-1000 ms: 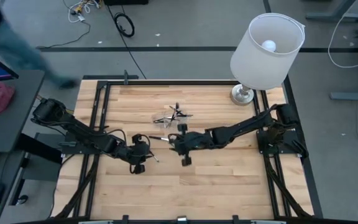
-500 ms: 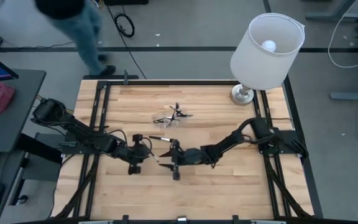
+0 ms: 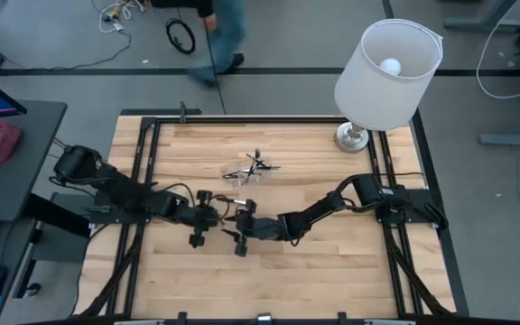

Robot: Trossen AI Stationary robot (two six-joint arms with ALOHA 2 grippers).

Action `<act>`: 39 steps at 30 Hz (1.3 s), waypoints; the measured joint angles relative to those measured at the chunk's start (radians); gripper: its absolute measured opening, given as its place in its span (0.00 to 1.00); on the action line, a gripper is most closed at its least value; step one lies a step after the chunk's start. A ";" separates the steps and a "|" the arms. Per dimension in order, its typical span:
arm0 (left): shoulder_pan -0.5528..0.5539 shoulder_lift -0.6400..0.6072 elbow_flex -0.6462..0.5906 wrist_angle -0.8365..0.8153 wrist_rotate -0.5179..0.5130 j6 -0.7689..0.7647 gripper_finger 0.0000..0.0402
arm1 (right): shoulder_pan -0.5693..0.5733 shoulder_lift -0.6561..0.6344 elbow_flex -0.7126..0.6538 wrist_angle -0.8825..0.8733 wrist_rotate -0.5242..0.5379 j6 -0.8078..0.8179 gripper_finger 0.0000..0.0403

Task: Put items in baskets/containers
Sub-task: Put the black eyeshadow brush into the transparent organizer

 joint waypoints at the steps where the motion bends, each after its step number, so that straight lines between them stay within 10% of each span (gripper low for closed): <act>1: 0.010 0.008 0.003 0.002 0.005 0.000 0.19 | -0.001 -0.001 0.004 -0.022 0.002 0.003 0.43; 23: 0.064 0.041 0.083 -0.076 -0.019 0.157 0.40 | -0.038 0.000 0.010 -0.159 0.069 0.176 0.42; 39: 0.261 0.053 0.070 -0.095 0.342 0.143 0.21 | -0.033 0.000 0.010 -0.172 0.067 0.142 0.42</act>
